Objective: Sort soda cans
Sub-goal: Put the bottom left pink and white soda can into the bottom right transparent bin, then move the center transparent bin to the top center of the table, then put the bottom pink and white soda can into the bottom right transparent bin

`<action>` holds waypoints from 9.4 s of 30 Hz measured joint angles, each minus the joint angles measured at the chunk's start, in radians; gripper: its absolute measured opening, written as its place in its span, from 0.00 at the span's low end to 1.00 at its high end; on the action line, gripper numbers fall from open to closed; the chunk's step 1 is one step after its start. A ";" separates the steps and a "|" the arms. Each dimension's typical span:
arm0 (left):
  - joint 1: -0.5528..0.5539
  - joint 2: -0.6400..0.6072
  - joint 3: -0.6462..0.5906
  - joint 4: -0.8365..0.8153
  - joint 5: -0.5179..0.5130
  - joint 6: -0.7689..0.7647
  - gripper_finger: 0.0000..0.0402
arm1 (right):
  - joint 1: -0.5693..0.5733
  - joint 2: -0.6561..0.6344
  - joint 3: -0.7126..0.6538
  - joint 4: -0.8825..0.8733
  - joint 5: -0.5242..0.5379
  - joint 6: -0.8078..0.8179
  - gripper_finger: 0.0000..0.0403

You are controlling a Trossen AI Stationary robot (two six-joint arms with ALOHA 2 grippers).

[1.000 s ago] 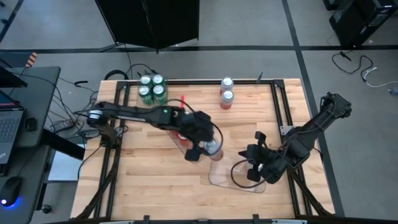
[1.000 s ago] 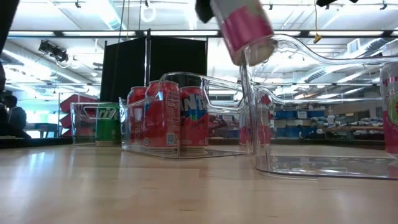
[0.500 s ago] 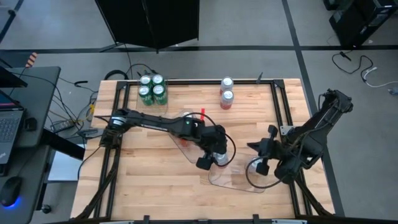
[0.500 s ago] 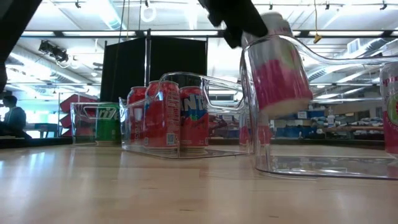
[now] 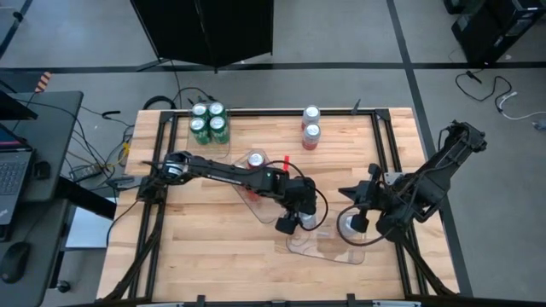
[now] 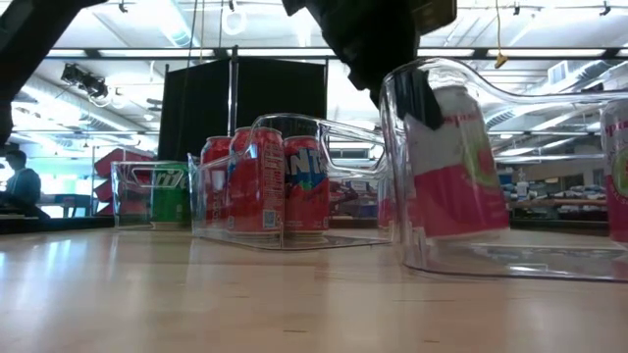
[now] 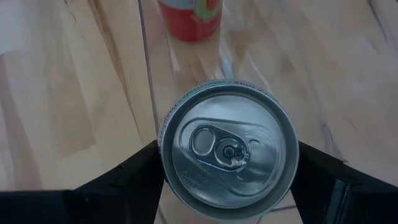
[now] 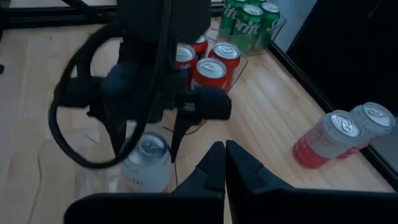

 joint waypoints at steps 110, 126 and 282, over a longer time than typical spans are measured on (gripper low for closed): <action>0.263 -1.052 -1.341 0.429 -0.401 -0.487 0.00 | -0.279 0.024 -0.372 1.014 -0.203 -0.521 0.00; 0.441 -1.084 -1.219 0.529 -0.186 -0.245 0.00 | -0.367 0.131 -0.276 1.104 -0.543 -0.659 0.00; -0.074 -1.456 -1.289 0.287 -0.359 -0.334 0.00 | -1.031 0.270 -0.338 0.925 -0.286 -0.307 0.98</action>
